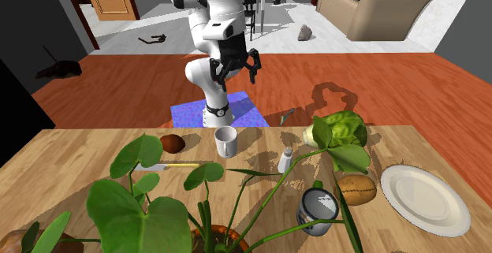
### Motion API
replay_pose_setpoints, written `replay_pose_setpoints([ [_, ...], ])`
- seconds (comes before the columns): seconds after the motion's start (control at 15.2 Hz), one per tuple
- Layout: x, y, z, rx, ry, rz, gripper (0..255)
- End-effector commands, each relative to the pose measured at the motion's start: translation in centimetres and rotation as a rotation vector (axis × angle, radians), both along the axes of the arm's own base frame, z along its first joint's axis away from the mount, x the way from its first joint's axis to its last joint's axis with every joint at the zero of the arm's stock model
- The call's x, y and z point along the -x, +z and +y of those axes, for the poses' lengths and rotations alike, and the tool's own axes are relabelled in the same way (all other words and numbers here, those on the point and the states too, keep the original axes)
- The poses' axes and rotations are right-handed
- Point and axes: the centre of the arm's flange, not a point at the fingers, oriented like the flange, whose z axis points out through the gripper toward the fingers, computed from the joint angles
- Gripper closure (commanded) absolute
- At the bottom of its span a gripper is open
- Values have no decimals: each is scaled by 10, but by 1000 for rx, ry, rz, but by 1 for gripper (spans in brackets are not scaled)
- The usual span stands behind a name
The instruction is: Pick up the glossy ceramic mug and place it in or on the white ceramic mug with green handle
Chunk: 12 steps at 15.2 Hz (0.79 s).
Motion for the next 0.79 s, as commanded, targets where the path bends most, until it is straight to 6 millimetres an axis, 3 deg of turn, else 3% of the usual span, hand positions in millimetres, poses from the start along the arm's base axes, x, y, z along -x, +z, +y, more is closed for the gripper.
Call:
replay_pose_setpoints([
  [0.0, 0, 0, 0, 0, 0, 0, 0],
  [0.73, 8, -143, 11, 99, 88, 56, 0],
])
